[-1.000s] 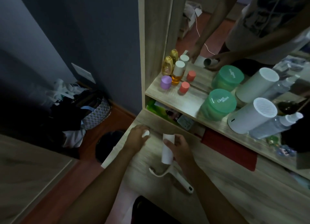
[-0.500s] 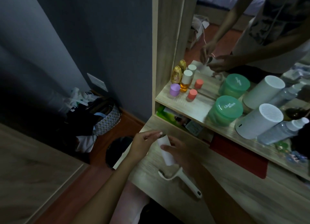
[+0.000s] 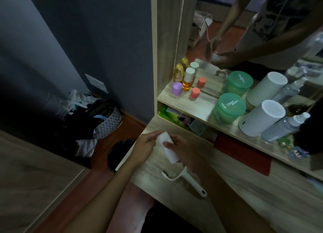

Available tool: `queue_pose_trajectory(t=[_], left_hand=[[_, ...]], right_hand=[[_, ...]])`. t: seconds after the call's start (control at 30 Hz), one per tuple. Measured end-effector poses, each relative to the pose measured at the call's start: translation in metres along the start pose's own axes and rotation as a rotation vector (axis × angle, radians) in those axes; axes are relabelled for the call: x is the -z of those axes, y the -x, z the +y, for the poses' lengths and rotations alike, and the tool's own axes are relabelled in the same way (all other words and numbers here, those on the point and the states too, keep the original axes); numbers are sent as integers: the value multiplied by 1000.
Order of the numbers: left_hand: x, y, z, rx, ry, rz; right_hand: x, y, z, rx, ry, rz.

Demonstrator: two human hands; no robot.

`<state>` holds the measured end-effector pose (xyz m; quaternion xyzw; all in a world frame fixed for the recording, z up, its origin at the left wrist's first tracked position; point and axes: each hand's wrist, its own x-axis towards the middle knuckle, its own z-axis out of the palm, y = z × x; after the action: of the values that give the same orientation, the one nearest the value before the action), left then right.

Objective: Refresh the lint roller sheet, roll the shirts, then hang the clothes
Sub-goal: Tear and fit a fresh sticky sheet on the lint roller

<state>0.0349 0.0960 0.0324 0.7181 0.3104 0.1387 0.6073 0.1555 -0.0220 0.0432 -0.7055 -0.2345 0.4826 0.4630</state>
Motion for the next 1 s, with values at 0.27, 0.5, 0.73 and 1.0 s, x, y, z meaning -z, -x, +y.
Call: queue_pose_trajectory(t=[0.27,0.5,0.73,1.0], left_hand=[[-2,10,5,-23,-77,-104],[-2,13,0,-39,-162,-96],[-5,18,-1,-52,-247,-103],[-2,20,-4,16,-199,-155]], right_hand=[[-3,0,0,-53,-72,9],[-4,-7,0,-181,-223,-54],[0,-10,1,-266,-357,-124],[3,-14,1,-496,-605,-123]])
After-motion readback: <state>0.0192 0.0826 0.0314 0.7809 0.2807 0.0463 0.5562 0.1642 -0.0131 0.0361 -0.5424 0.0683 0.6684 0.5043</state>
